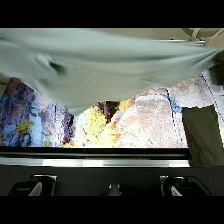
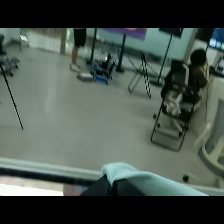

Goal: Fold the shirts.

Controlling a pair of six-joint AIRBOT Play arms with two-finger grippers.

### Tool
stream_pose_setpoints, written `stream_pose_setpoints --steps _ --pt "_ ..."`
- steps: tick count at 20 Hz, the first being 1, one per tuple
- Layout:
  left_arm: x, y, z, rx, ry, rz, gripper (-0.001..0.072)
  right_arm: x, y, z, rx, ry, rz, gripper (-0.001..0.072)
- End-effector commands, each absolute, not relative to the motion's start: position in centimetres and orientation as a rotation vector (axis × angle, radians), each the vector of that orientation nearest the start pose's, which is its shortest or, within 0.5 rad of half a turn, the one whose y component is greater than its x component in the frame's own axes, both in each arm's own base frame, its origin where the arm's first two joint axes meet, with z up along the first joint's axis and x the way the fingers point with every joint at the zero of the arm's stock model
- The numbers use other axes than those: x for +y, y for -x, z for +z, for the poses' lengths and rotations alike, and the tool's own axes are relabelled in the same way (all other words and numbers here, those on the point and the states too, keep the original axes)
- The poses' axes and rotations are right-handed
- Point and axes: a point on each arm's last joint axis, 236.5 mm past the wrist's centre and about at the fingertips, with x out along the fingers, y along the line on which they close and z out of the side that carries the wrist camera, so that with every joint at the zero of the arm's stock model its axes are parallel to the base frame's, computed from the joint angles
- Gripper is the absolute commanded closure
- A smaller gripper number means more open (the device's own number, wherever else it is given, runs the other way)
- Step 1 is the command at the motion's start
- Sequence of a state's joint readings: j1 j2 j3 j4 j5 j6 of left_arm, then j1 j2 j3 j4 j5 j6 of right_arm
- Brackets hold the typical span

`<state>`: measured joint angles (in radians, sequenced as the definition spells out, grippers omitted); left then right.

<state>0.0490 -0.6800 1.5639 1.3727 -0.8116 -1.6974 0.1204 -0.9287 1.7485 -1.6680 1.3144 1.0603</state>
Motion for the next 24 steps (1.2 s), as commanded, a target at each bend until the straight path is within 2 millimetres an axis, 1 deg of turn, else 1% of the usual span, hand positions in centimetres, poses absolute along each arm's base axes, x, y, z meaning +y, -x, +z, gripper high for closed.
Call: stream_pose_setpoints --steps 1,2,4,6,7,8,9,10,12,13,14,15,16,17,18,19,20,21,22,24 --pt "-0.2 -22.9 53.1 -0.233 0.246 -0.036 0.0679 0.0 -27.6 43.6 0.255 0.515 0.041 0.0692" --pt "-0.1 -22.4 53.5 -0.253 0.244 -0.034 0.0679 -0.1 -27.2 43.4 0.265 0.512 0.043 0.0692" --pt "-0.1 -21.9 54.5 -0.294 0.244 -0.036 0.0679 0.0 -26.9 42.3 0.312 0.508 0.059 0.0692" --pt "0.0 -21.9 55.0 -0.319 0.244 -0.036 0.0679 0.3 -27.1 40.4 0.393 0.503 0.086 0.0691" --pt "0.1 -22.3 54.9 -0.313 0.244 -0.034 0.0679 0.4 -27.3 39.1 0.449 0.501 0.099 0.0691" --pt "0.2 -23.1 54.3 -0.287 0.245 -0.03 0.0679 0.5 -27.7 37.3 0.522 0.501 0.117 0.0692" --pt "0.3 -24.4 53.1 -0.24 0.248 -0.025 0.0679 0.7 -28.1 34.9 0.63 0.498 0.145 0.0692" --pt "0.5 -26.2 51.4 -0.176 0.252 -0.019 0.0679 0.8 -28.4 32.0 0.758 0.497 0.174 0.0692" --pt "1.0 -30.8 46.4 -0.019 0.267 -0.004 0.0678 1.4 -29.9 24.8 1.032 0.486 0.241 0.0692" --pt "1.3 -33.5 43.2 0.068 0.278 0.007 0.0679 2.6 -30.8 21.1 1.135 0.471 0.308 0.0691" --pt "1.6 -36.1 39.4 0.159 0.282 0.016 0.0678 4.0 -31.9 16.8 1.222 0.445 0.378 0.069" --pt "1.9 -38.4 35.6 0.249 0.271 0.024 0.0678 5.3 -33.3 12.7 1.268 0.411 0.431 0.069" --pt "2.0 -40.7 31.3 0.339 0.236 0.023 0.0678 6.5 -35.4 8.7 1.269 0.375 0.458 0.069" --pt "2.1 -42.7 27.3 0.413 0.208 0.02 0.0678 7.4 -38.4 4.7 1.229 0.342 0.452 0.0691" --pt "2.2 -44.7 23.2 0.479 0.214 0.025 0.0678 8.1 -41.2 1.7 1.185 0.302 0.433 0.0691" --pt "2.3 -46.2 19.8 0.536 0.222 0.031 0.0679 8.4 -43.2 -0.3 1.163 0.279 0.419 0.0691" --pt "2.4 -47.4 16.5 0.602 0.23 0.037 0.0678 8.8 -45.1 -1.8 1.142 0.242 0.396 0.0691" --pt "2.5 -48.5 13.8 0.652 0.242 0.04 0.0678 9.1 -46.7 -2.8 1.118 0.201 0.372 0.0691" --pt "2.4 -49.3 11.3 0.699 0.266 0.04 0.0678 9.4 -48.1 -3.4 1.08 0.145 0.343 0.069" --pt "1.5 -50.3 7.2 0.776 0.332 0.029 0.0677 10.0 -50.1 -4.0 1.027 0.043 0.295 0.069"
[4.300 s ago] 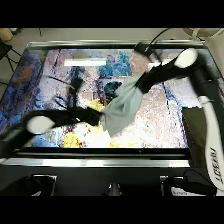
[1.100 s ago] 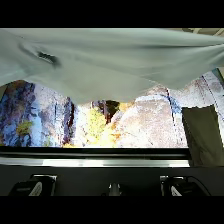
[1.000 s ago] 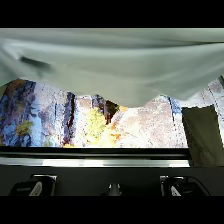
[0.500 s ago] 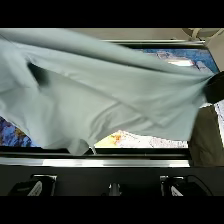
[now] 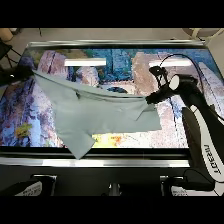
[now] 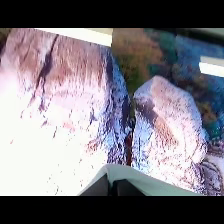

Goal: Fold the shirts.

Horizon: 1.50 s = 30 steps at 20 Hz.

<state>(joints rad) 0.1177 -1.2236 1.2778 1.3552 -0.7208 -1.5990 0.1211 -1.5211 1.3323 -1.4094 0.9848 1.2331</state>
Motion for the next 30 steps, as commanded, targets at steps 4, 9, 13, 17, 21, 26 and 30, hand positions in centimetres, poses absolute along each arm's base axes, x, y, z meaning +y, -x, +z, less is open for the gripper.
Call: stream_pose_setpoints --steps 4,9,13,17,21,26,30 --pt "-2.0 -51.0 3.0 0.869 0.463 -0.024 0.0672 10.7 -50.9 -5.5 1.03 -0.076 0.266 0.0648" --pt "-1.0 -47.5 3.9 1.053 0.476 -0.056 0.0104 4.0 -49.6 1.3 1.039 0.04 0.306 0.0097" --pt "-0.7 -38.2 0.6 1.428 0.442 -0.165 0.0104 -3.3 -42.3 1.6 1.276 0.001 0.326 0.0151" --pt "-2.1 -31.5 -4.1 1.557 0.475 -0.166 0.0107 -1.4 -36.7 -2.3 1.45 -0.059 0.5 0.0223" --pt "-3.1 -27.1 -7.9 1.617 0.496 -0.159 0.0116 0.5 -34.5 -4.3 1.486 -0.115 0.581 0.0225" --pt "-2.4 -30.6 -9.2 1.46 0.52 -0.101 0.0116 0.6 -34.0 -5.3 1.504 -0.118 0.593 0.0226" --pt "-3.0 -32.6 -9.3 1.388 0.554 -0.092 0.0122 0.4 -34.5 -5.6 1.489 -0.115 0.578 0.0223"
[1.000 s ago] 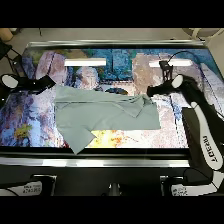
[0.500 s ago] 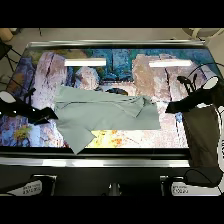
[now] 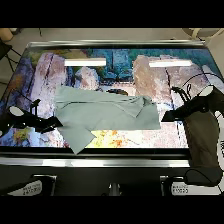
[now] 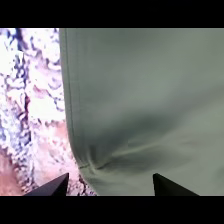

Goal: Fold the shirts.

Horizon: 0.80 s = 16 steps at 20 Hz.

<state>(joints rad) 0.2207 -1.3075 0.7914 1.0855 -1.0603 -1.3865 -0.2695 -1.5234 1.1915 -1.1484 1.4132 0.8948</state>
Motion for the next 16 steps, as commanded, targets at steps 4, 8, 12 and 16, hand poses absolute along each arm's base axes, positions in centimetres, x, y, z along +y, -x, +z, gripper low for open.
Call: stream_pose_setpoints --steps 4,8,12,16 --pt "-3.7 -32.7 -10.5 1.411 0.564 -0.083 0.0246 0.6 -33.8 -6.0 1.508 -0.126 0.585 0.014" --pt "-3.7 -32.6 -10.3 1.413 0.554 -0.097 0.0677 1.5 -31.8 -8.1 1.553 -0.179 0.59 0.0141" --pt "-4.0 -32.3 -9.4 1.409 0.543 -0.118 0.0677 3.6 -32.5 -9.6 1.475 -0.291 0.582 0.0142" --pt "-3.9 -32.6 -8.2 1.374 0.528 -0.129 0.0677 4.0 -33.4 -10.9 1.462 -0.354 0.553 0.0151"
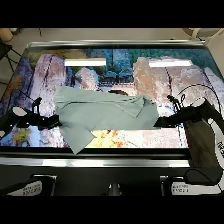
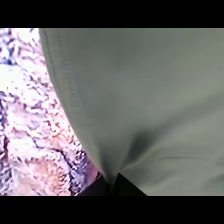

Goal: Fold the shirts.

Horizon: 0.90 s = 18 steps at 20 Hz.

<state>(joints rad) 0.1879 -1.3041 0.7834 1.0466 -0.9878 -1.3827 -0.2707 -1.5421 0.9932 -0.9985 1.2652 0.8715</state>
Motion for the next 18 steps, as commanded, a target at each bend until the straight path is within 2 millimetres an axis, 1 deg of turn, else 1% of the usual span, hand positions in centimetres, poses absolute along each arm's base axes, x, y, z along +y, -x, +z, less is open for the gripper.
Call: stream_pose_setpoints --steps 1,2,3,5,6,7,8,9,10,11,12,13,14,15,16,17,18 --pt "-3.9 -32.6 -7.9 1.365 0.526 -0.13 0.0677 4.3 -33.2 -11.3 1.474 -0.382 0.556 0.0154" --pt "-3.9 -32.7 -7.6 1.357 0.523 -0.131 0.0677 4.8 -33.4 -11.5 1.475 -0.416 0.563 0.0194" --pt "-3.9 -32.8 -7.4 1.35 0.522 -0.131 0.0677 5.2 -33.6 -11.5 1.466 -0.447 0.57 0.0299" --pt "-4.0 -33.1 -6.6 1.327 0.522 -0.137 0.0677 5.6 -34.5 -11.0 1.436 -0.477 0.574 0.0697" --pt "-3.9 -33.6 -5.6 1.298 0.512 -0.142 0.0678 5.7 -34.7 -10.1 1.428 -0.455 0.614 0.0691" --pt "-3.7 -34.7 -3.7 1.242 0.495 -0.148 0.0678 5.8 -35.0 -8.6 1.406 -0.412 0.672 0.0692" --pt "-3.4 -36.1 -1.0 1.166 0.473 -0.157 0.0679 5.8 -35.9 -6.2 1.363 -0.363 0.714 0.0692" --pt "-3.1 -37.6 2.8 1.066 0.443 -0.167 0.0679 5.5 -37.1 -3.3 1.303 -0.304 0.737 0.0692" --pt "-2.9 -39.0 8.3 0.933 0.404 -0.181 0.0679 5.0 -38.9 0.8 1.209 -0.223 0.736 0.0692" --pt "-2.7 -39.8 15.0 0.775 0.359 -0.194 0.0679 4.3 -40.5 5.5 1.097 -0.127 0.711 0.0692" --pt "-2.7 -39.7 22.0 0.614 0.31 -0.206 0.0679 3.5 -42.0 11.7 0.951 -0.014 0.657 0.0692" --pt "-2.8 -38.5 30.1 0.427 0.257 -0.215 0.0679 2.8 -42.5 18.4 0.792 0.098 0.596 0.0692" --pt "-3.0 -36.3 37.4 0.253 0.207 -0.219 0.0679 2.3 -42.0 26.2 0.606 0.216 0.511 0.0692" --pt "-3.2 -33.3 43.8 0.091 0.158 -0.214 0.0679 1.9 -40.3 34.1 0.409 0.319 0.411 0.0692" --pt "-3.5 -29.7 49.4 -0.057 0.126 -0.205 0.0679 1.6 -37.6 40.6 0.237 0.396 0.315 0.0692" --pt "-3.8 -26.3 53.2 -0.165 0.116 -0.2 0.0678 1.6 -34.3 45.8 0.092 0.451 0.232 0.0693" --pt "-4.2 -23.8 55.3 -0.226 0.111 -0.205 0.0679 1.4 -30.8 49.7 -0.021 0.489 0.148 0.0693"
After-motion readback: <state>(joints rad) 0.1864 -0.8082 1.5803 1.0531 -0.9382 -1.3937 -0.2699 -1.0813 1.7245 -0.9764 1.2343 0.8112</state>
